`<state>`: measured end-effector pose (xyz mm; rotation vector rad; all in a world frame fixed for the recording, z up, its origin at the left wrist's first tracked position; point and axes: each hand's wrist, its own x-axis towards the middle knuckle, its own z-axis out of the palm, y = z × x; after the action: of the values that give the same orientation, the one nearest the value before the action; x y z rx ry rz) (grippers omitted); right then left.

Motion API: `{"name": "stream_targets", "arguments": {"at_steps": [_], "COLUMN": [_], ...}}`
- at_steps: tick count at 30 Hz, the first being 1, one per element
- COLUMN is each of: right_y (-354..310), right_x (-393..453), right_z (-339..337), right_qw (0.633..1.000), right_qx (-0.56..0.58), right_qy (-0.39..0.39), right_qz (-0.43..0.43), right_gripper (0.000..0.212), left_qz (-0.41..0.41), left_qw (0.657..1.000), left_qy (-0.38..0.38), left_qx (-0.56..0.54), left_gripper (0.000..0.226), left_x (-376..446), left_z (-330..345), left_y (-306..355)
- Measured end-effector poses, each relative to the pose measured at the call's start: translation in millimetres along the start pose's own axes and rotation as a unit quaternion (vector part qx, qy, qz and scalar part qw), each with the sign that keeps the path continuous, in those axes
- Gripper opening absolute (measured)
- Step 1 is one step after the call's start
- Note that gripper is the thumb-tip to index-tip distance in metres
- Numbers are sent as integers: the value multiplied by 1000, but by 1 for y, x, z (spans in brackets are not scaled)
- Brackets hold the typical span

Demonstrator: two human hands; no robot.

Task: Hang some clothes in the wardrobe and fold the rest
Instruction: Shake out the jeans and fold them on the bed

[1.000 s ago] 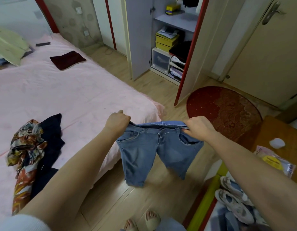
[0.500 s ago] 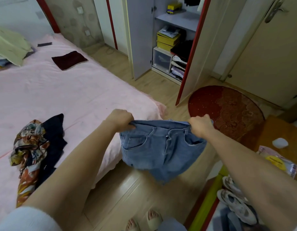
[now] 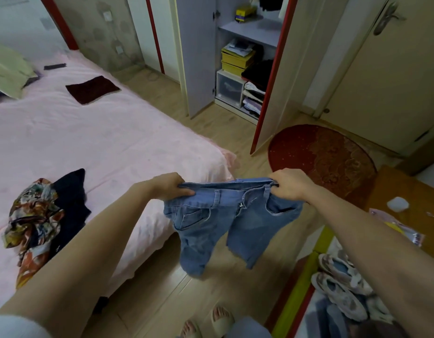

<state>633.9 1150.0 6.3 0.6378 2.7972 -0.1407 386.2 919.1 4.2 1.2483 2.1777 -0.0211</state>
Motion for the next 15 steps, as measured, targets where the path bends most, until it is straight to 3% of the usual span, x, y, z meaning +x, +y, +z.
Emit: {"name": "stream_targets", "arguments": {"at_steps": [2,6,8,11,15], "right_y": [-3,-7,-7,-7,-3], "right_x": [-5,-3,0,7,23], "right_z": [-1,2,5,6,4], "right_qw": [998,990,994,997,989], "right_qx": [-55,-120,-94,-30,33], "right_qy": [-14,-45,-50,-72,-131], "right_qz": [-35,-56,-31,10,57], "right_gripper": [21,58,60,47,32], "left_qz": [3,59,85,138,218], "left_qw": [999,996,992,983,957], "left_qy": [-36,28,55,72,32], "left_qx": [-19,58,79,92,189], "left_gripper": [46,35,30,20,73], "left_x": [0,-1,-5,-4,-13], "left_z": [0,-4,-5,-1,3], "left_y": [0,10,13,13,25]}}
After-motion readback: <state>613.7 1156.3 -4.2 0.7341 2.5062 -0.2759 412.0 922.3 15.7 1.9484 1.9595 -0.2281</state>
